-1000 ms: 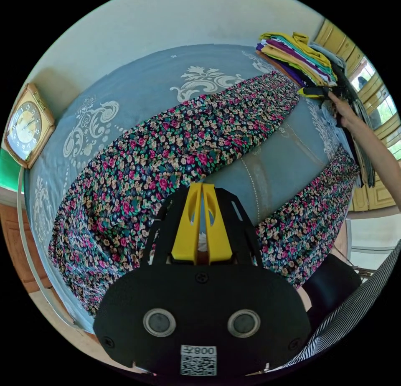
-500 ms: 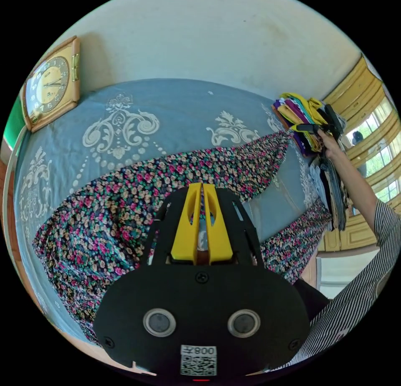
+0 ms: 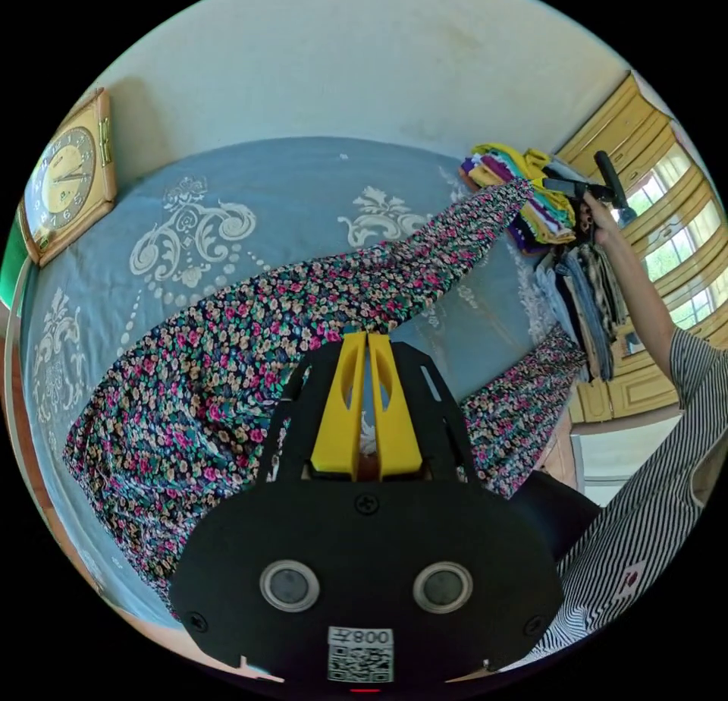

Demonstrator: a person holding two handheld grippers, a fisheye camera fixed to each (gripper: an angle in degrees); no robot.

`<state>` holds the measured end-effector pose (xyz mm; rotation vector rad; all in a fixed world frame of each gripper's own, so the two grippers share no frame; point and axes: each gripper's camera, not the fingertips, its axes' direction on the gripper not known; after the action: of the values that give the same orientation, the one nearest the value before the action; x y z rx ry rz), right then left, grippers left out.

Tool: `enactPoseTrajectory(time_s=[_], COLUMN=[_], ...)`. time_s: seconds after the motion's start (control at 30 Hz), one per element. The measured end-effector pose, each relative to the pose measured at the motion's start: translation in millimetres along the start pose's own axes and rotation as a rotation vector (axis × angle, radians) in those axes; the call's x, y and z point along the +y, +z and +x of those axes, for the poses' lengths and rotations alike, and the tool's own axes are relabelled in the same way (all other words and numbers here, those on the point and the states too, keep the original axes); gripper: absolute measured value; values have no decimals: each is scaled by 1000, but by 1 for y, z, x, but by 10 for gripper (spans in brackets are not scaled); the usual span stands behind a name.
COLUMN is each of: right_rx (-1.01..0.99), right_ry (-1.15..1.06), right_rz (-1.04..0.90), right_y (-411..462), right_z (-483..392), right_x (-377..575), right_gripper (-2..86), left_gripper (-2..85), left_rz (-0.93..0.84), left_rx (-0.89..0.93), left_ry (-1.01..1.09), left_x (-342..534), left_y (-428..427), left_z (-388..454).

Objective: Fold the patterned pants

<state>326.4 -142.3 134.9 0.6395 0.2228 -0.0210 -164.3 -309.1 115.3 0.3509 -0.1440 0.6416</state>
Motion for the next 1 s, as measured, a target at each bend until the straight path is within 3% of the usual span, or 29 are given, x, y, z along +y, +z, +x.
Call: enactPoseTrajectory(time_s=[0.17, 0.3, 0.6, 0.87, 1.0], right_rx=[135, 210, 226, 258, 256], right_ry=[-11, 58, 46, 129, 138], right_rz=[-170, -385, -150, -309, -293], right_y=[11, 61, 25, 92, 91], right_z=[-1, 11, -17, -6, -8], right_x=[37, 59, 28, -26, -29], right_gripper=[4, 11, 78, 70, 31], left_gripper=[15, 33, 67, 42, 11], left_rz=[-213, -252, -63, -148, -148], left_rx=[46, 49, -82, -242, -274], left_ry=[35, 25, 2, -93, -82], left_x=[14, 17, -16, -51, -51], left_y=[30, 33, -24, 0, -2], left_z=[5, 7, -20, -53, -49])
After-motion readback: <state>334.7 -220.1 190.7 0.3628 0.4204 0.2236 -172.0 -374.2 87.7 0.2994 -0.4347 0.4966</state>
